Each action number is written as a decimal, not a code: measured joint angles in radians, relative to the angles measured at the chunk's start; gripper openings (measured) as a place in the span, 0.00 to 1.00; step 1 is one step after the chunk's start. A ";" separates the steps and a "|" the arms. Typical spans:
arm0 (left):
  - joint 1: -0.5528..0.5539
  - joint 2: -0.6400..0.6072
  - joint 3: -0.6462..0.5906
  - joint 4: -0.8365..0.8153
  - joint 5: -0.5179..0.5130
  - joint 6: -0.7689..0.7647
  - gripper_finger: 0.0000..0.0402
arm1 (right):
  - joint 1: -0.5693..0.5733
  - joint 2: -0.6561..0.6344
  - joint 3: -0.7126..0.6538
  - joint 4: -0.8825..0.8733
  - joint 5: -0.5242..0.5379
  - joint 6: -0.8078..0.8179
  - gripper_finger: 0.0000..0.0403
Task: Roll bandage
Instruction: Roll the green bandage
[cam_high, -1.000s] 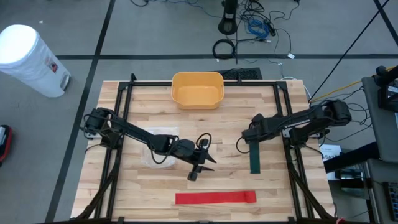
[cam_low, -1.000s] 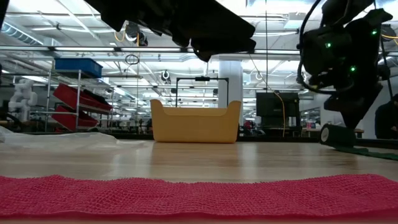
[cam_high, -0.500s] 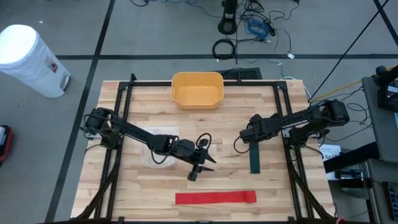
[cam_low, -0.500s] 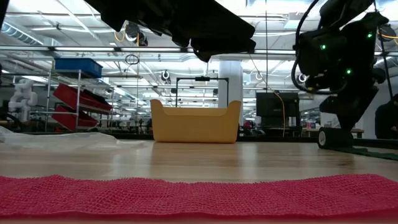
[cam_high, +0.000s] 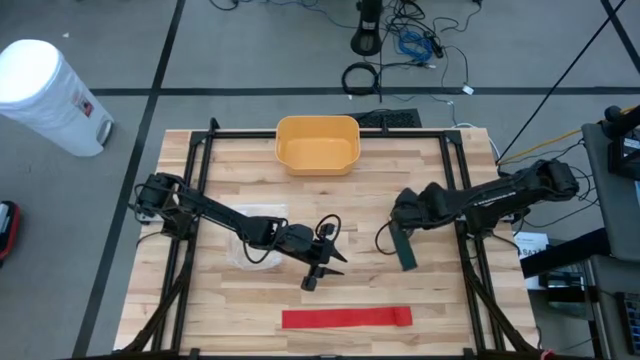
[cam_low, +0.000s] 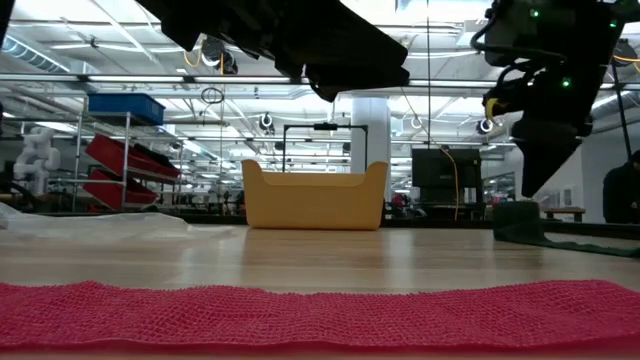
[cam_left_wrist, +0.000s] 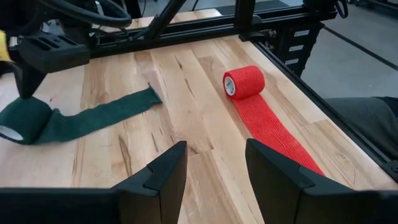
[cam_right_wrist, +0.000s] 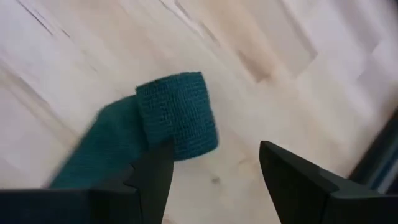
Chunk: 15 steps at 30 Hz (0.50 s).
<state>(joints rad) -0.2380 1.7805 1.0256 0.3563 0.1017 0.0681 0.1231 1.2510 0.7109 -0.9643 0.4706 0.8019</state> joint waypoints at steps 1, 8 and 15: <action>0.000 0.000 0.000 0.000 0.000 0.000 0.43 | 0.002 0.000 0.000 -0.003 0.017 -0.045 0.56; 0.001 0.000 0.000 0.001 0.000 0.000 0.43 | 0.042 0.003 0.000 0.001 0.074 -0.297 0.56; 0.001 0.000 0.000 0.001 0.000 -0.001 0.43 | 0.107 0.027 0.000 -0.003 0.075 -0.235 0.56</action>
<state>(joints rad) -0.2371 1.7802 1.0256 0.3569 0.1017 0.0669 0.2298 1.2783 0.7109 -0.9668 0.5461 0.5665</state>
